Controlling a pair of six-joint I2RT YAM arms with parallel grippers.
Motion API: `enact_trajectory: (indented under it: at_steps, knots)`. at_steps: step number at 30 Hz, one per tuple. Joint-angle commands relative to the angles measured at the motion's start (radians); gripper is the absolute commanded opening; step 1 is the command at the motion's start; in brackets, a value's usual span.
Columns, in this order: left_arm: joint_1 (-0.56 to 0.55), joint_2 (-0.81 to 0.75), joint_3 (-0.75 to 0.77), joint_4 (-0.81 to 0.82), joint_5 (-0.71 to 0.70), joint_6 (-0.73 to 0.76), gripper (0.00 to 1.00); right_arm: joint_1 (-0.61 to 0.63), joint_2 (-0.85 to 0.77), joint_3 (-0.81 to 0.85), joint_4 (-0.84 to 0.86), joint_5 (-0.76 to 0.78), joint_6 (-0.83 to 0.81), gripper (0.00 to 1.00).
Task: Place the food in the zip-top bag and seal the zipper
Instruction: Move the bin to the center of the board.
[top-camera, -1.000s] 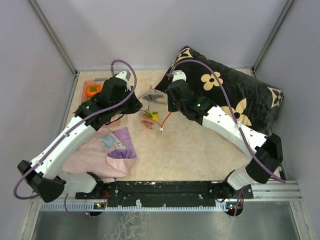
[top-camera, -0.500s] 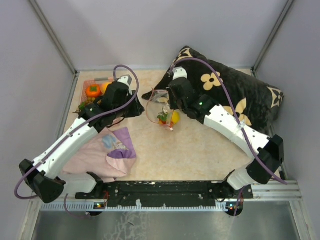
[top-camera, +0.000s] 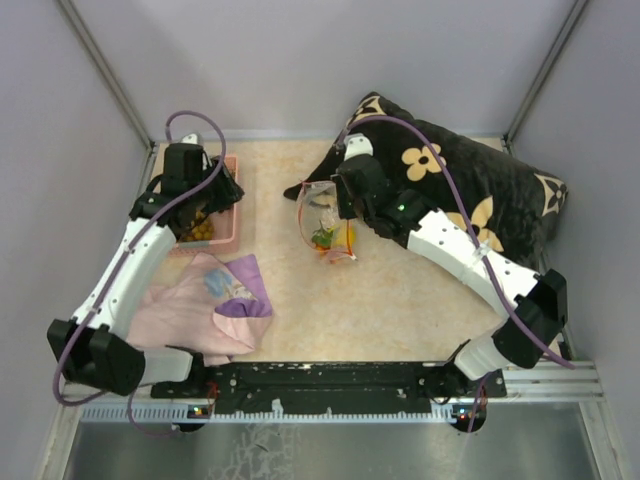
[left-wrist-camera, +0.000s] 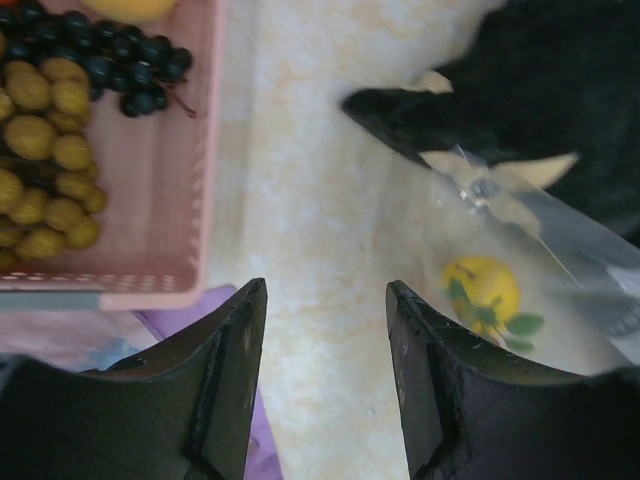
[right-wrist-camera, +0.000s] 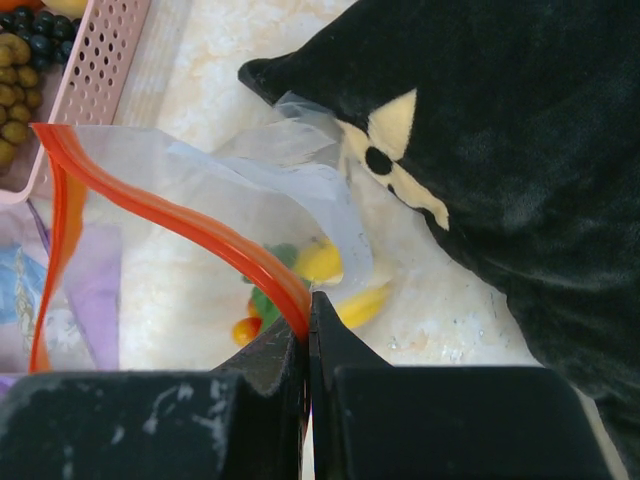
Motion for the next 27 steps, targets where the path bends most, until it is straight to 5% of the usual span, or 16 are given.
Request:
enact_trajectory:
  at_steps: [1, 18, 27]
  knots:
    - [0.094, 0.113, 0.004, 0.042, 0.013, 0.057, 0.58, -0.002, 0.011, 0.01, 0.076, -0.012, -0.023, 0.0]
    - [0.192, 0.584, 0.22, 0.086, -0.18, 0.034, 0.65, -0.002, 0.067, 0.0, 0.129, -0.142, -0.005, 0.0]
    - [0.215, 0.652, 0.295, 0.105, -0.19, -0.005, 0.67, -0.003, 0.075, -0.006, 0.119, -0.131, -0.011, 0.0]
